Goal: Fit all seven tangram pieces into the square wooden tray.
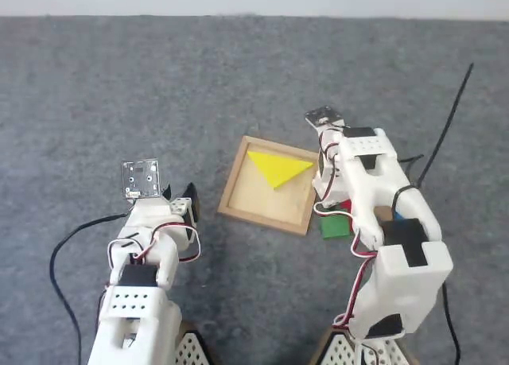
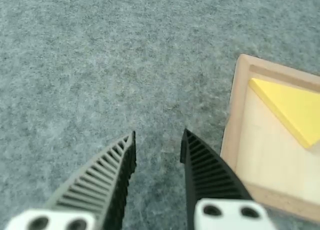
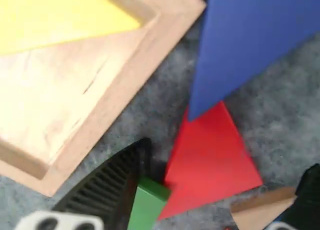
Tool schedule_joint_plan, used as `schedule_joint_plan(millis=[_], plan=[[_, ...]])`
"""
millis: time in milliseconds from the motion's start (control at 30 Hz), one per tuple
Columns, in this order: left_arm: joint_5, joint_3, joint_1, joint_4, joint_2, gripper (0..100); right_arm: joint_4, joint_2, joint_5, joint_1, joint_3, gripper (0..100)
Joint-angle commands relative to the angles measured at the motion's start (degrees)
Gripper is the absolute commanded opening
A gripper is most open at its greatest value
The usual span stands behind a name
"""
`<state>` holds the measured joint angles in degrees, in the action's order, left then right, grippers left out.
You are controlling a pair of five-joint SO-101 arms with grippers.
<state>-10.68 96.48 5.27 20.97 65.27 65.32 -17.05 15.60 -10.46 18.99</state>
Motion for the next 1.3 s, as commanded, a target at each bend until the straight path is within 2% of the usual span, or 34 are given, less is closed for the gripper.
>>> schedule_joint_plan(millis=[0, 333, 533, 933, 1033, 1267], plan=[[-0.4, -0.7, 0.4, 0.4, 0.8, 15, 0.9, -0.4, -0.9, 0.7, 1.3, 45.4], [-0.4, -0.7, 0.4, 0.4, 0.8, 15, 1.4, -0.9, -1.1, 1.6, 0.8, 45.2], [-0.4, -0.7, 0.4, 0.4, 0.8, 15, 1.1, -0.9, -1.1, 1.5, 0.9, 34.4], [-0.4, -0.7, 0.4, 0.4, 0.8, 15, 3.8, -0.7, -4.9, 2.0, 0.9, 34.4], [-0.4, -0.7, 0.4, 0.4, 0.8, 15, 5.8, -0.4, -9.4, 4.2, 0.7, 34.4], [-0.4, -0.7, 0.4, 0.4, 0.8, 15, 5.7, -1.1, -12.6, 6.1, 0.9, 38.8]])
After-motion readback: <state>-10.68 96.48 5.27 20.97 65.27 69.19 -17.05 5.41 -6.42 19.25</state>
